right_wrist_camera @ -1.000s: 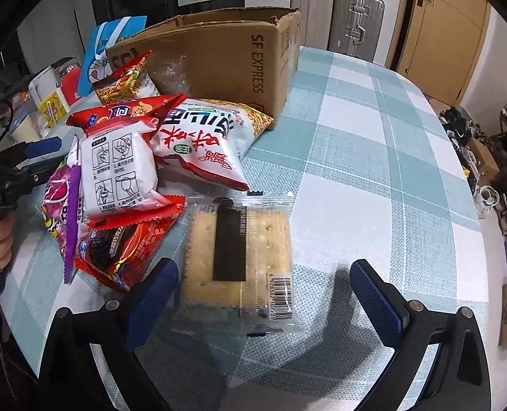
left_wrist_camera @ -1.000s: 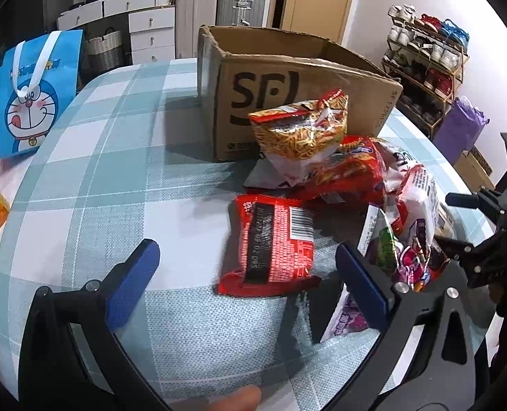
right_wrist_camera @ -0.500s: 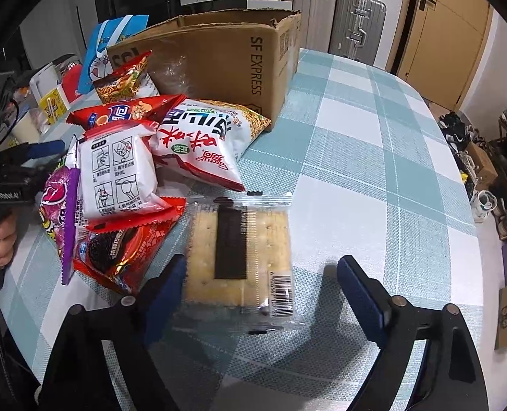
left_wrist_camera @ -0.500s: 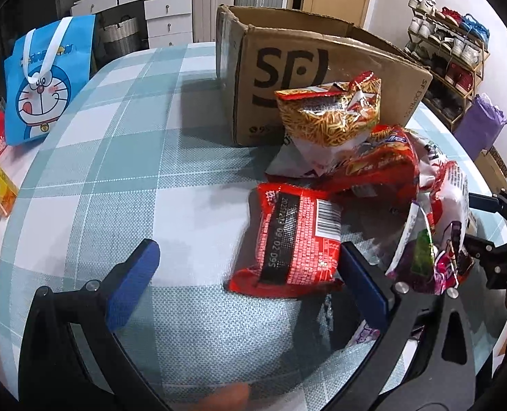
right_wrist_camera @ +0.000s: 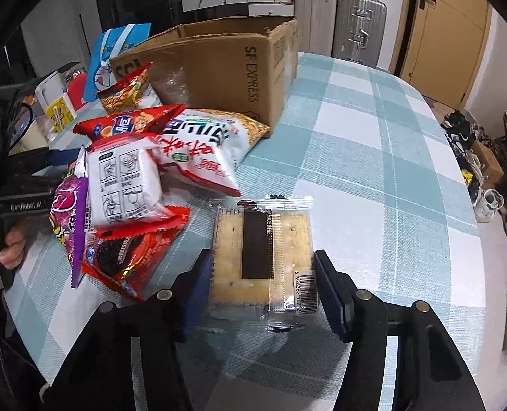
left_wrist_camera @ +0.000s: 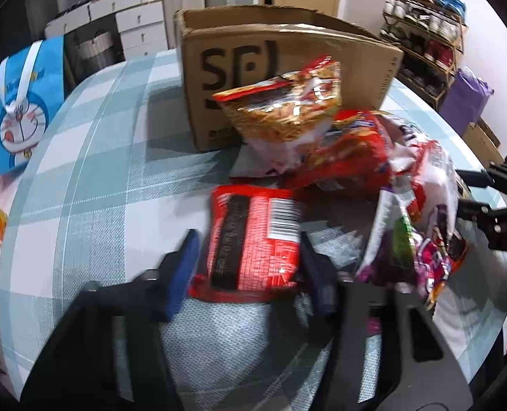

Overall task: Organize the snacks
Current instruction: 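Grasp the cracker pack with the right gripper while the left grasps the red noodle snack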

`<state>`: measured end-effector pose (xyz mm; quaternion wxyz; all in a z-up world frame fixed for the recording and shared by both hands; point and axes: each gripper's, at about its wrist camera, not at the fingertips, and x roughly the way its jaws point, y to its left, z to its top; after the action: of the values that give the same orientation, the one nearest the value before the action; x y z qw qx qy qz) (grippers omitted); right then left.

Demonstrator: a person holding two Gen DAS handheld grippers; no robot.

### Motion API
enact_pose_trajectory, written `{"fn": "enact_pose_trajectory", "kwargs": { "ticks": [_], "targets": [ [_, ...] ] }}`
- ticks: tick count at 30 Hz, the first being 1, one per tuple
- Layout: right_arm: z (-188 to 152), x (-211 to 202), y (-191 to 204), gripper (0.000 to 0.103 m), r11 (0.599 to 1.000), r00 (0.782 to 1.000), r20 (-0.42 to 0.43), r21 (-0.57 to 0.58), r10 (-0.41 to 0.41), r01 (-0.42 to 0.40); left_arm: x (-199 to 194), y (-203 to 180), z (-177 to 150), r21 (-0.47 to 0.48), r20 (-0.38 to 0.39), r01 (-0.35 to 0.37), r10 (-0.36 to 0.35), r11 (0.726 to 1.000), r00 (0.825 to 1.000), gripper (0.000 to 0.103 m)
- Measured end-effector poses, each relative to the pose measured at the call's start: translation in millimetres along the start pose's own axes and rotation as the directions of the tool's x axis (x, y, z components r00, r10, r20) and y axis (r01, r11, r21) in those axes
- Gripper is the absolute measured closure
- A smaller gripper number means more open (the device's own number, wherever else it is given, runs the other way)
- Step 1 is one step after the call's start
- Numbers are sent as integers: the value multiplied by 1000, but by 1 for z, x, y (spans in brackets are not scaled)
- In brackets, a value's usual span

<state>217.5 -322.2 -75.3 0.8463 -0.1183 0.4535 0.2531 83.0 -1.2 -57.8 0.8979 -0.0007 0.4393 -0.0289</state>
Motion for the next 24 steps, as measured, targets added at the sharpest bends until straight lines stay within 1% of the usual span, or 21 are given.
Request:
{"fn": "enact_pose_trajectory", "kwargs": {
  "ticks": [1,4,8,10,24],
  "targets": [
    [0,0,-1,44,1000,1000,5,2,-2,2,0,-1,0,4,2,8,-8,1000,1000,60],
    [1,-2,-4,44,1000,1000,14,11,-8,8,-1,-3,0,3,8,24,-24,1000,1000,61],
    [1,-4,-4,44,1000,1000,22,8,-9,9,0,0,2,-6,17,28,-28,1000,999,61],
    [1,-4,-4,44,1000,1000,24,9,-11,11,-4,2,-3,-13,25,29,-29,999,999,61],
    [-3,-12,-14,45,999,999,34,-5,-38,38,-24,20,-3,-60,69,24,-20,998,997,61]
  ]
}}
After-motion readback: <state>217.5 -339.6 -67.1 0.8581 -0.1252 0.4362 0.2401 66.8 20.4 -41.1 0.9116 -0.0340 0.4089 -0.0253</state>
